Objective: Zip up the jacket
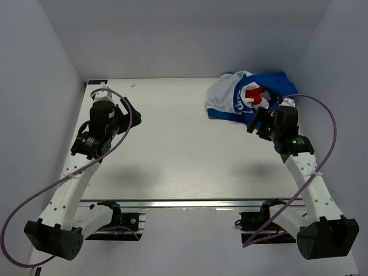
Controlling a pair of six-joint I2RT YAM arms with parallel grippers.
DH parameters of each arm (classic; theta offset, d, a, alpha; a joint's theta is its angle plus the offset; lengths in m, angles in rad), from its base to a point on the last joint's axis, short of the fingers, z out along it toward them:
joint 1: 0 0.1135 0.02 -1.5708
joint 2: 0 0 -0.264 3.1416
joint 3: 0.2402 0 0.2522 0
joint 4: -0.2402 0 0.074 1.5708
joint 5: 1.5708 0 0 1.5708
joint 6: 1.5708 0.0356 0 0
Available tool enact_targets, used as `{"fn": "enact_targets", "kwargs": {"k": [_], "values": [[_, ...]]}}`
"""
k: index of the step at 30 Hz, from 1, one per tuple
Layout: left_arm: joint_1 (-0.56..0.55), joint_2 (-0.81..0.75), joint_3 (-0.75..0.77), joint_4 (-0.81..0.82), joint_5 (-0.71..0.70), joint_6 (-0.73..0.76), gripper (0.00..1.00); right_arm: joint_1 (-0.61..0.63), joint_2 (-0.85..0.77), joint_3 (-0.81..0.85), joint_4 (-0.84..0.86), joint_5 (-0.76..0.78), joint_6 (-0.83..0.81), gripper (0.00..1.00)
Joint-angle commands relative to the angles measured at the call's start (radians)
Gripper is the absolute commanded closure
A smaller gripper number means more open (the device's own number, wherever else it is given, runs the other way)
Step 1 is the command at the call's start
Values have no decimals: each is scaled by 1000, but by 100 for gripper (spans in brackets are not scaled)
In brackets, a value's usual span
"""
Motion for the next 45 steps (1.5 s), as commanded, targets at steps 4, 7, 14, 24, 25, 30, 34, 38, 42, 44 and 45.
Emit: {"fn": "enact_targets", "kwargs": {"k": [4,7,14,24,25,30,34,38,42,44,45], "values": [[5,-56,-24,-4,-18,-5,2,1,-33,1,87,22,-18,11],[5,-48,-29,19,-27,-4,2,1,-10,16,210,36,-15,11],[5,-1,-35,78,-39,-9,2,0,335,372,186,90,2,11],[9,186,17,142,-42,4,2,-2,1095,1131,-40,264,24,11],[11,217,23,146,-39,5,2,-2,1151,1203,-66,269,22,11],[19,286,56,149,-27,25,2,-3,1377,1401,-68,231,-13,23],[26,303,60,152,-24,30,2,-3,1359,1305,41,138,-41,87],[31,289,62,149,-13,27,2,1,1311,1355,46,-43,-80,100],[33,230,34,160,13,19,2,78,1158,1347,84,-347,-201,100],[33,201,22,149,14,11,2,148,1089,1344,58,-319,-280,100],[33,172,22,140,16,5,2,238,1017,1329,36,-261,-377,100]]}}
